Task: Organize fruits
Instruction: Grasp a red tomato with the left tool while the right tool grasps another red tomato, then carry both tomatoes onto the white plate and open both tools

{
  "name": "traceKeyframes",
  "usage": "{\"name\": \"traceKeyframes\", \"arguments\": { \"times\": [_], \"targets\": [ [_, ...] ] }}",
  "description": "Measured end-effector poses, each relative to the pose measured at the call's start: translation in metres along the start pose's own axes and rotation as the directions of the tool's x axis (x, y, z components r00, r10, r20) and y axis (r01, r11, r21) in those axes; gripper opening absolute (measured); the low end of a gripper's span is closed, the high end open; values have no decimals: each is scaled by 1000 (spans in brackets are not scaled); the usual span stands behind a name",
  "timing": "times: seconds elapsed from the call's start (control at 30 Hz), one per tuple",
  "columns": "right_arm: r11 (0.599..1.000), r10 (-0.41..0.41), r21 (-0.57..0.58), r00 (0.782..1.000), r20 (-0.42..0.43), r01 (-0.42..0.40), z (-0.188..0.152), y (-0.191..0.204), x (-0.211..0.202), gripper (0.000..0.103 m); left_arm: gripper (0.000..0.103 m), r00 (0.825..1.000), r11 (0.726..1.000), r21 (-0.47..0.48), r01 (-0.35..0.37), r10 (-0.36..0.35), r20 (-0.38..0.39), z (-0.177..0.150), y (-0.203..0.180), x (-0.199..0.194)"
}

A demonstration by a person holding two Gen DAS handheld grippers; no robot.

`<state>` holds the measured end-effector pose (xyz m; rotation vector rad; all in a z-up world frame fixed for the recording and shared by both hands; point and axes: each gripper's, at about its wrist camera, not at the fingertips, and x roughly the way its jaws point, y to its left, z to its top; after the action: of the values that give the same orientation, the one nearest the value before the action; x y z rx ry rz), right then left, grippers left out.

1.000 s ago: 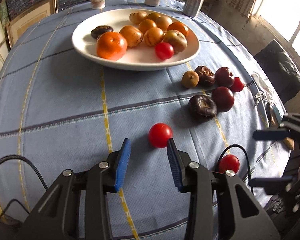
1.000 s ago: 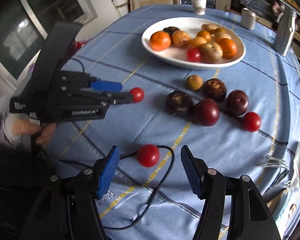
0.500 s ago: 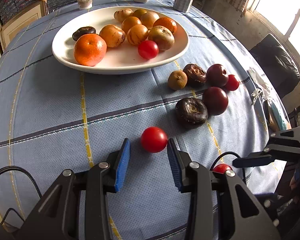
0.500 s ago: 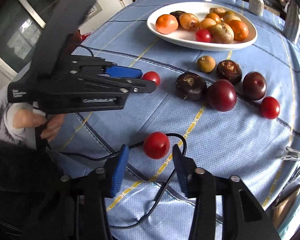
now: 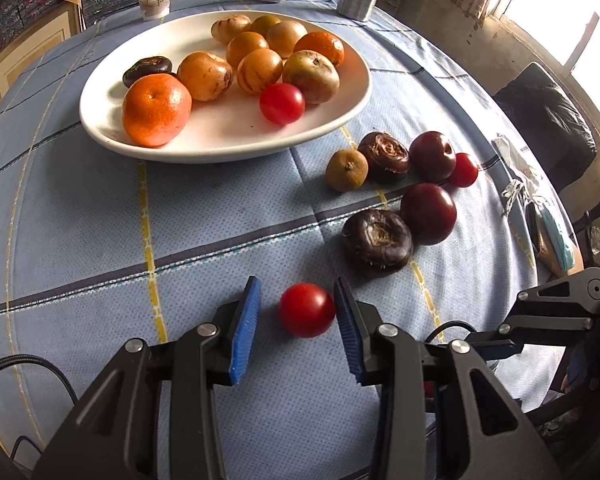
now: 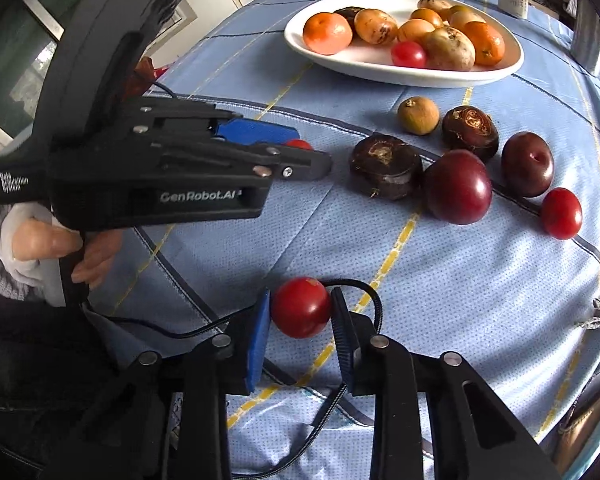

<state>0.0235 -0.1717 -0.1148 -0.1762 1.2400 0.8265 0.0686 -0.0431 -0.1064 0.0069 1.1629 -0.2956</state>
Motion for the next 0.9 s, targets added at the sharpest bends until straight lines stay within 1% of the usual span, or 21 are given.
{"name": "traceKeyframes", "arguments": {
  "times": [0.07, 0.23, 0.3, 0.4, 0.47, 0.57, 0.7, 0.8, 0.9],
  "targets": [
    [1000, 4, 5, 1000, -1, -4, 0, 0, 1, 30, 32, 1000, 1000, 4, 13, -13, -5, -1, -2, -1],
    [1000, 14, 10, 1000, 0, -14, 0, 1, 4, 30, 31, 999, 999, 19, 41, -41, -17, -11, -8, -5],
    [1000, 16, 12, 1000, 1, -16, -3, -1, 2, 30, 27, 999, 999, 14, 43, -43, -16, -13, -7, -6],
    [1000, 14, 8, 1000, 2, -14, -6, -4, 0, 30, 26, 999, 999, -5, 52, -52, -7, -12, -4, -7],
    [1000, 14, 7, 1000, 0, -14, -6, -4, 0, 30, 26, 999, 999, -1, 50, -50, -3, -10, -4, -6],
    [1000, 14, 1, 1000, -4, -14, -5, -2, -1, 30, 26, 999, 999, -8, 50, -50, -5, -2, -5, -2],
    [1000, 11, 1, 1000, -1, -11, -3, -4, -3, 30, 26, 999, 999, 6, 48, -48, 0, 3, -7, -1],
    [1000, 1, 3, 999, 33, -1, 1, -9, -14, 30, 25, 999, 999, -4, 39, -39, 27, 6, -3, -10],
    [1000, -17, 24, 995, 96, 14, 9, -17, -36, 30, 25, 997, 1000, -24, 15, -13, 75, 13, 9, -31]
  ]
}}
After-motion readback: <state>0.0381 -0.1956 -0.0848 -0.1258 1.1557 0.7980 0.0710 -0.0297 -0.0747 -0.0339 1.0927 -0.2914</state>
